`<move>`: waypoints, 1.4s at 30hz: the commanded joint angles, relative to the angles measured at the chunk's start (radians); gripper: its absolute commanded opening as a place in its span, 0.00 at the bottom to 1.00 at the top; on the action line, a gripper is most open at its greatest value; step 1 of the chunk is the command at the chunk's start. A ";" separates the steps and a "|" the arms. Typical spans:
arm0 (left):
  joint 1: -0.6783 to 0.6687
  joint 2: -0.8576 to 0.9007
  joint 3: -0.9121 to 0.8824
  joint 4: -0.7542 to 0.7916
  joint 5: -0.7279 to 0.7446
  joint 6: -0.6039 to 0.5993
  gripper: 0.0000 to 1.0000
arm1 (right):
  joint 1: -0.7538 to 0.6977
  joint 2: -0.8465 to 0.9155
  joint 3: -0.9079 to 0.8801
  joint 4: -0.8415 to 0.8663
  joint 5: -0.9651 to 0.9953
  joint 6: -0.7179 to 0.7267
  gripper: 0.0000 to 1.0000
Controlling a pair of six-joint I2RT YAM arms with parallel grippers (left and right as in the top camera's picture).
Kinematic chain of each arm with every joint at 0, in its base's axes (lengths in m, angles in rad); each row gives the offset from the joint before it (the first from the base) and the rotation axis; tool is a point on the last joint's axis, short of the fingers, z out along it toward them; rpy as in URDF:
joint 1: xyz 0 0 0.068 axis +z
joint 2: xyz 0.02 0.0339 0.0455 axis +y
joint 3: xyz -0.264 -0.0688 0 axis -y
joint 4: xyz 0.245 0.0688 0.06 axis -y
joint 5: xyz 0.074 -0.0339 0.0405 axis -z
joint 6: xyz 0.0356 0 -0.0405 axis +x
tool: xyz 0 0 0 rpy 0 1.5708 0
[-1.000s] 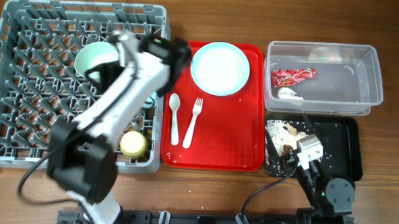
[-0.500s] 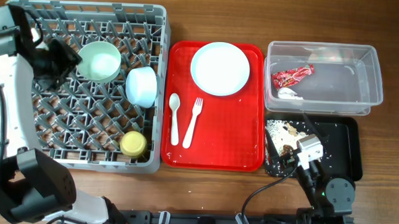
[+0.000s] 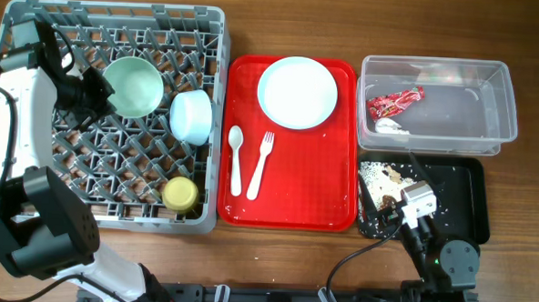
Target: Sort waste into correct bins and load items into the dishwasher rack
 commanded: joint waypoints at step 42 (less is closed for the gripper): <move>-0.739 0.126 -0.035 -0.466 -1.429 -0.785 0.04 | -0.004 0.004 -0.001 0.005 -0.016 -0.006 1.00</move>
